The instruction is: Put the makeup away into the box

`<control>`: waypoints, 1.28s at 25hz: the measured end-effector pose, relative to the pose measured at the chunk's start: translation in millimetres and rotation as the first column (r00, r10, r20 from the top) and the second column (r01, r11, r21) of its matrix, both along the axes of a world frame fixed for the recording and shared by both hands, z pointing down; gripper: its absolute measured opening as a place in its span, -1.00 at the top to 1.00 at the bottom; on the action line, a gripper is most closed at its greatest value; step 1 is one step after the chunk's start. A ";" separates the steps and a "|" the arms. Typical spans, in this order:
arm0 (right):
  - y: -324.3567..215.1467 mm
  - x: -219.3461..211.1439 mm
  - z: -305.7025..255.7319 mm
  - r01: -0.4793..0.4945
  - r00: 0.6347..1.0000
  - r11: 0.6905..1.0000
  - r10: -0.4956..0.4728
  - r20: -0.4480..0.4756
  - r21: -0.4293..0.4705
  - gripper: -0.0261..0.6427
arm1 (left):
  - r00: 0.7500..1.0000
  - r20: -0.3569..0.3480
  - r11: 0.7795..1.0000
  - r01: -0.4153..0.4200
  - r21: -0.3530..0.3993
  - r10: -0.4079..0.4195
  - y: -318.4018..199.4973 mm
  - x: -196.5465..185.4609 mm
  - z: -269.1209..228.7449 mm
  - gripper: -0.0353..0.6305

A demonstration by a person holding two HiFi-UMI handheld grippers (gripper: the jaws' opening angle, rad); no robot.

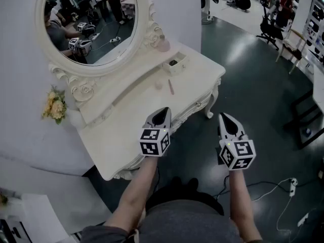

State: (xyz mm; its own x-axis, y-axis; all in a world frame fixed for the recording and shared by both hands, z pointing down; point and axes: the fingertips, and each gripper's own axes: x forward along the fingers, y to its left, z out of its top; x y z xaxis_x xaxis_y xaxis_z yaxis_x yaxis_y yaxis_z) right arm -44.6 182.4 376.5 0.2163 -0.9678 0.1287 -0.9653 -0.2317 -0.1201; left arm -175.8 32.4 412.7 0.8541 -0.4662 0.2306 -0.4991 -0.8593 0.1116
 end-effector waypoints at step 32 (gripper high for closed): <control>-4.6 47.3 -6.0 0.052 0.995 0.996 -0.058 0.085 0.069 0.91 | 0.994 0.030 0.994 0.106 -0.029 -0.106 -27.8 41.0 9.6 0.47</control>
State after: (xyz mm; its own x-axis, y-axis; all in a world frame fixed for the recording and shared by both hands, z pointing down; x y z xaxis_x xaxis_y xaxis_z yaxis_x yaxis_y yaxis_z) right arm 2.7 177.8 370.5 0.1536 -0.9849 0.0796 -0.9617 -0.1675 -0.2171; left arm -134.9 4.7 422.4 0.7933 -0.5460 0.2694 -0.5905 -0.7978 0.1219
